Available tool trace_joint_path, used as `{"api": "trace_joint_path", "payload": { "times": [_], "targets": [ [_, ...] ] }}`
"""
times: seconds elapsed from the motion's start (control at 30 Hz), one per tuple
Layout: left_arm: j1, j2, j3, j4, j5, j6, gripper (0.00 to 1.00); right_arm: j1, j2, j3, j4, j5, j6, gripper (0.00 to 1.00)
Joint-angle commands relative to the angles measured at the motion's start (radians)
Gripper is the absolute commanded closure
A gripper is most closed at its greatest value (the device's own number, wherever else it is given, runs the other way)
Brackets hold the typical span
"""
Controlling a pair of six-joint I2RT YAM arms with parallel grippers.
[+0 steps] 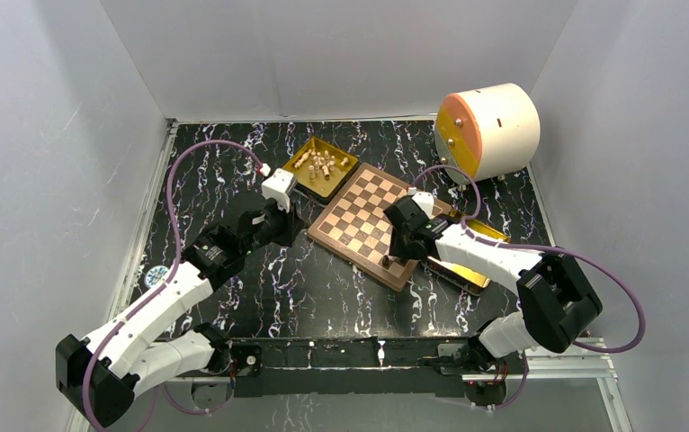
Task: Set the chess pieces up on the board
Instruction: Place the chess piece on the chessboard.
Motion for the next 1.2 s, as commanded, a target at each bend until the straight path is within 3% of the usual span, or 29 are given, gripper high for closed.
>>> {"api": "trace_joint_path", "payload": {
  "times": [0.0,0.2,0.3,0.73,1.17],
  "targets": [
    [-0.004,0.013,0.008,0.025,0.039,-0.007,1.0,-0.005,-0.033,0.09,-0.048,0.017,-0.007,0.44],
    [-0.002,0.143,0.082,-0.036,0.037,-0.051,1.0,-0.005,-0.123,0.113,-0.076,0.016,-0.009,0.2],
    [-0.002,0.23,0.127,-0.066,0.033,-0.075,1.0,-0.003,-0.185,0.109,-0.073,0.009,-0.013,0.03],
    [-0.003,0.615,0.315,-0.082,-0.012,-0.163,1.0,-0.005,-0.39,0.07,-0.056,-0.059,-0.055,0.01],
    [-0.004,0.738,0.381,-0.084,-0.144,-0.129,1.0,-0.005,-0.512,0.002,-0.022,-0.075,-0.084,0.01]
  ]
}}
